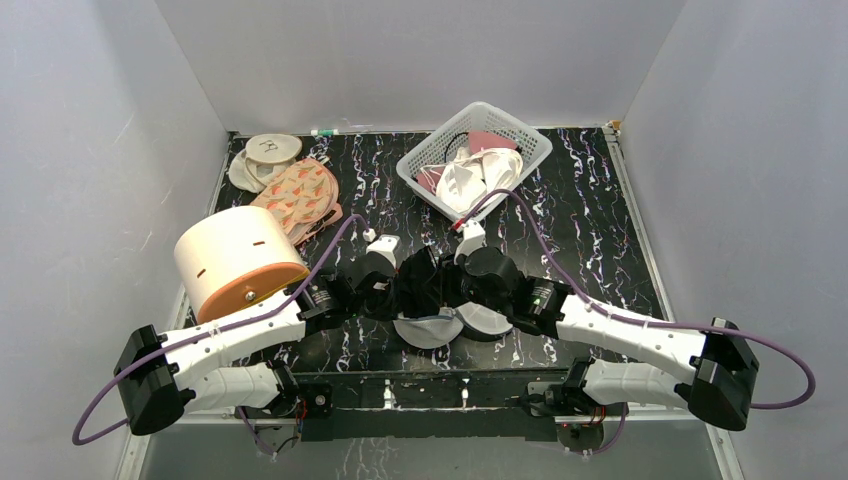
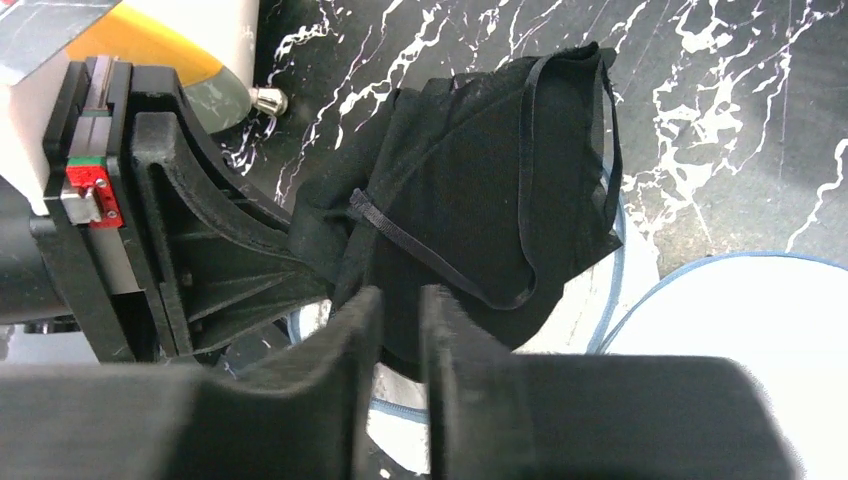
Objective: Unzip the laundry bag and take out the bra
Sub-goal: Place the bra in the laundry bag, then pick up the bra from the laundry bag, then place the bra in the bin.
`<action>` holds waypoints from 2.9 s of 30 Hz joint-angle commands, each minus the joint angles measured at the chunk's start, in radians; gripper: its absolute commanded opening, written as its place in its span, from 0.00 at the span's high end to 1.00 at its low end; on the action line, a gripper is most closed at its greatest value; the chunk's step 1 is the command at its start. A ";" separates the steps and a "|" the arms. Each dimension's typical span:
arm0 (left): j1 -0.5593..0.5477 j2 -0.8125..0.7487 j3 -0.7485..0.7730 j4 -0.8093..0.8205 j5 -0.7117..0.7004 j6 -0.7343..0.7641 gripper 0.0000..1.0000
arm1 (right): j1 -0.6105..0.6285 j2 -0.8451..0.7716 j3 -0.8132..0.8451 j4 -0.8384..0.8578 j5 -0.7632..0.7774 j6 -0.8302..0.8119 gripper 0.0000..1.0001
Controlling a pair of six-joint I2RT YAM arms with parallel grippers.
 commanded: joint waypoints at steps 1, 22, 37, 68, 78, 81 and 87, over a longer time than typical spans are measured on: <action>0.002 -0.028 0.011 0.002 -0.002 0.005 1.00 | -0.001 -0.028 0.038 0.041 -0.043 -0.051 0.67; 0.002 0.031 0.048 -0.005 0.013 0.027 1.00 | -0.001 0.029 0.087 0.054 -0.005 -0.046 0.40; 0.001 0.021 0.032 0.017 0.033 0.024 1.00 | -0.001 0.196 0.181 -0.031 0.125 -0.012 0.56; 0.001 0.024 0.022 0.015 0.027 0.024 1.00 | -0.001 -0.283 0.358 -0.222 0.280 -0.101 1.00; 0.002 0.014 0.018 0.020 0.037 0.022 1.00 | -0.001 -0.263 0.426 -0.204 0.483 -0.228 1.00; 0.002 0.019 0.016 0.029 0.043 0.019 1.00 | -0.001 -0.200 0.440 -0.169 0.541 -0.285 1.00; 0.003 0.035 0.020 0.029 0.057 0.015 1.00 | -0.103 -0.008 0.502 -0.082 0.535 -0.379 1.00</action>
